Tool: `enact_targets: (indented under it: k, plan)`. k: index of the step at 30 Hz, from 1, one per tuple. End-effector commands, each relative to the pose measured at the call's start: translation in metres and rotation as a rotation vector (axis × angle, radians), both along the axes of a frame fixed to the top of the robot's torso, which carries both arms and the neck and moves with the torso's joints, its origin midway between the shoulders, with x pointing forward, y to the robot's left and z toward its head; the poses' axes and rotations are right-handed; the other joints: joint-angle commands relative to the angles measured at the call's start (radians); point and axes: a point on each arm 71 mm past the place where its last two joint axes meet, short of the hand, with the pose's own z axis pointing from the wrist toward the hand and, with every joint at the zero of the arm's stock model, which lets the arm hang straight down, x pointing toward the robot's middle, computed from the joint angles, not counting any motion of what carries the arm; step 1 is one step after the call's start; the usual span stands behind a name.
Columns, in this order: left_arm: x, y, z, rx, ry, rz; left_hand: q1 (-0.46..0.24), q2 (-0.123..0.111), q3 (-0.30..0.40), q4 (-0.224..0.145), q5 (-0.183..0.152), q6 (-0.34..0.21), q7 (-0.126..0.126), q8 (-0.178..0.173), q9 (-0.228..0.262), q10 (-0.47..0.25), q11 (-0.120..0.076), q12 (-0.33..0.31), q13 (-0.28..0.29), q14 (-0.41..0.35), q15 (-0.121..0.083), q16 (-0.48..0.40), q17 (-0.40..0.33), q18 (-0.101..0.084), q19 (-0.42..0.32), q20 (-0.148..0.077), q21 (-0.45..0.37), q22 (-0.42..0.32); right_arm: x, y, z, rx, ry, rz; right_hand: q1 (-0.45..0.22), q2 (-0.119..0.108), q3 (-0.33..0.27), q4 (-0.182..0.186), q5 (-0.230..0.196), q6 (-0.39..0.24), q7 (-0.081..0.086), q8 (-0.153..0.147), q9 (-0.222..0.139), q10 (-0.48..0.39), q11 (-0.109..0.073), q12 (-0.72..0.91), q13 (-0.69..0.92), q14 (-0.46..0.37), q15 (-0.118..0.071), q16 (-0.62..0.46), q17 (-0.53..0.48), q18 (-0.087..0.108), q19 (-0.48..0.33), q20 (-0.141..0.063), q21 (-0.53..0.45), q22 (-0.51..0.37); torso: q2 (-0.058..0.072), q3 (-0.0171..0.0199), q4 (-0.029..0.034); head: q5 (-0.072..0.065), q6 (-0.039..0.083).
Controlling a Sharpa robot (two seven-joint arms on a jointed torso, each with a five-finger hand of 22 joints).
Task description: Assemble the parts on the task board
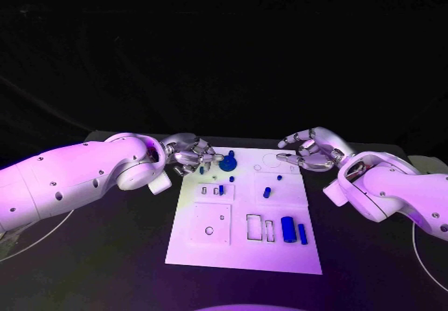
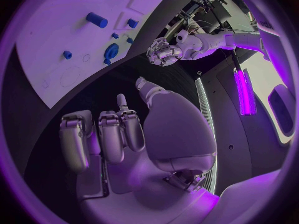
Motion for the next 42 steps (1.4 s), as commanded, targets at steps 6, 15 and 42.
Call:
enact_targets:
  k: [6,15,42]
  plan:
    - [0.005,-0.008,-0.004,0.311,0.081,-0.041,-0.1,-0.018,-0.103,-0.002,-0.001,0.045,-0.017,0.036,-0.008,0.091,-0.018,0.045,-0.007,0.129,-0.016,0.161,0.192,-0.036,0.099,-0.013,0.104,0.251,0.004,-0.007,-0.002,-0.028,0.003,0.006,0.013,0.004,0.0,0.003,0.012,0.012,-0.002,0.009,0.002,0.005,0.0,0.003,0.172,0.104,0.006,0.003,0.263,-0.014,0.105,0.005,0.004,0.263,0.001,-0.0001,-0.0005,0.0,-0.007]
    - [0.012,-0.022,-0.001,0.469,0.072,-0.024,-0.132,0.049,-0.214,-0.001,0.0,0.075,-0.057,0.13,0.045,0.365,-0.056,0.373,0.407,0.223,-0.046,0.346,0.414,-0.034,0.095,-0.041,0.104,0.248,0.007,-0.012,-0.004,-0.057,0.002,-0.003,0.019,0.003,-0.003,0.004,0.038,0.014,-0.003,0.01,0.002,0.006,-0.002,0.003,0.172,0.104,0.004,0.003,0.263,-0.014,0.105,0.003,0.004,0.263,0.0,0.0006,0.0017,-0.002,-0.016]
    - [0.02,-0.057,-0.014,0.697,0.211,-0.045,-0.14,0.082,-0.294,-0.002,0.0,0.049,-0.051,0.088,0.055,0.362,-0.052,0.375,0.421,0.223,-0.045,0.346,0.414,-0.035,0.097,-0.044,0.104,0.251,0.012,-0.015,-0.005,-0.083,-0.021,-0.02,0.025,0.0,-0.007,0.005,0.072,0.013,-0.004,0.011,0.0,-0.008,-0.003,-0.01,0.159,0.104,0.003,0.003,0.263,-0.014,0.105,0.001,0.004,0.263,0.001,-0.0015,0.0,0.003,-0.034]
